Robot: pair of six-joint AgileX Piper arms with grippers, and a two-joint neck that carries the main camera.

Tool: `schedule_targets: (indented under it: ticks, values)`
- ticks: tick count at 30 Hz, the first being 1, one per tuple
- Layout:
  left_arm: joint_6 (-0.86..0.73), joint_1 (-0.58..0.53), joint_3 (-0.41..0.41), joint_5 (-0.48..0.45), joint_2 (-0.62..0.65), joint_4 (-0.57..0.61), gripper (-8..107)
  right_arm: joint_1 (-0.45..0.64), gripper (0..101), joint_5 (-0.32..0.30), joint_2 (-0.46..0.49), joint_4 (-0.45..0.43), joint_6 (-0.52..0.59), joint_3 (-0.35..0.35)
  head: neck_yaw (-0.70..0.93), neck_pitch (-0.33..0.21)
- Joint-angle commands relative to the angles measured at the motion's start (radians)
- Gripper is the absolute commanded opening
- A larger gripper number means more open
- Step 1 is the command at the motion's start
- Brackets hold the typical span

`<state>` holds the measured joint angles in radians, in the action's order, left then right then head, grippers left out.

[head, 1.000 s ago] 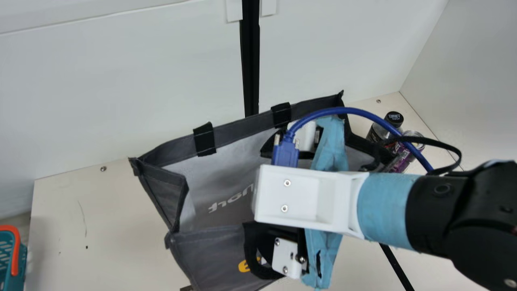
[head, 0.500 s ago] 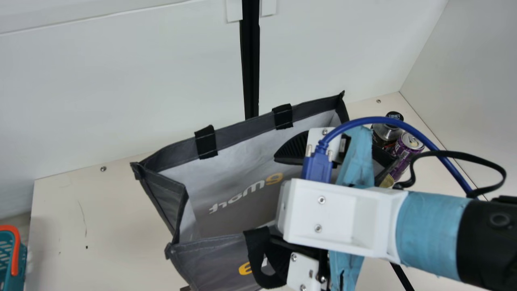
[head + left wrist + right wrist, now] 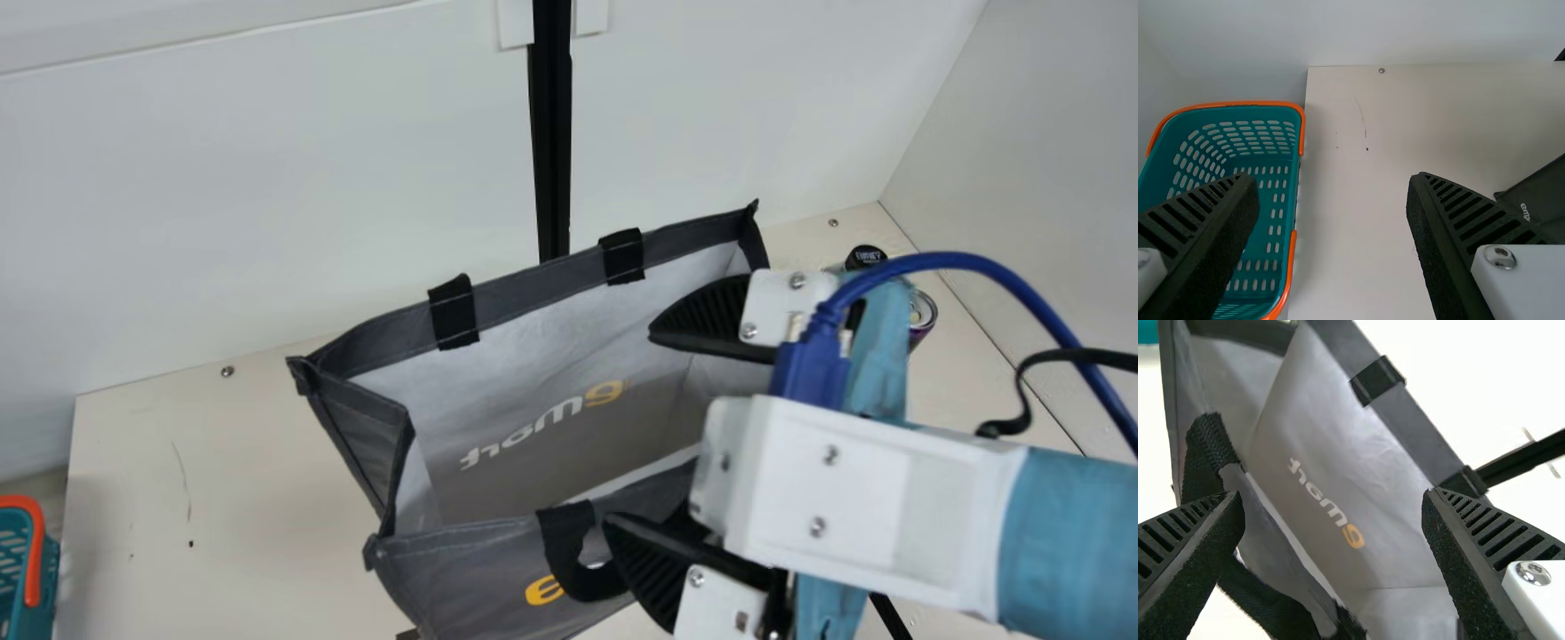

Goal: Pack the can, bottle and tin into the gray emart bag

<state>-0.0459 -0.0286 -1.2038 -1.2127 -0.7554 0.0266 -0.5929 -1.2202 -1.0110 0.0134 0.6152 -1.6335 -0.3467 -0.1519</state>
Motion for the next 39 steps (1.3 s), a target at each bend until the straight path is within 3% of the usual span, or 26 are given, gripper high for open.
schedule_targets:
  ticks: [1, 10, 24, 39]
  values:
    - [0.0, 0.0, 0.0, 0.0, 0.0, 0.0, 90, 0.003, 91, 0.0, 0.004, 0.006, -0.01, -0.011, -0.002, -0.023]
    - [0.0, 0.0, 0.0, 0.0, 0.0, 0.0, 90, 0.047, 91, 0.0, 0.023, -0.009, -0.07, -0.087, -0.002, -0.023]
    - [0.0, 0.0, 0.0, 0.0, 0.0, 0.0, 90, 0.272, 91, 0.0, -0.002, -0.06, -0.171, -0.218, -0.002, -0.023]
    - [0.0, 0.0, 0.0, 0.0, 0.0, 0.0, 90, 0.502, 91, 0.0, -0.038, -0.06, -0.275, -0.241, -0.002, -0.023]
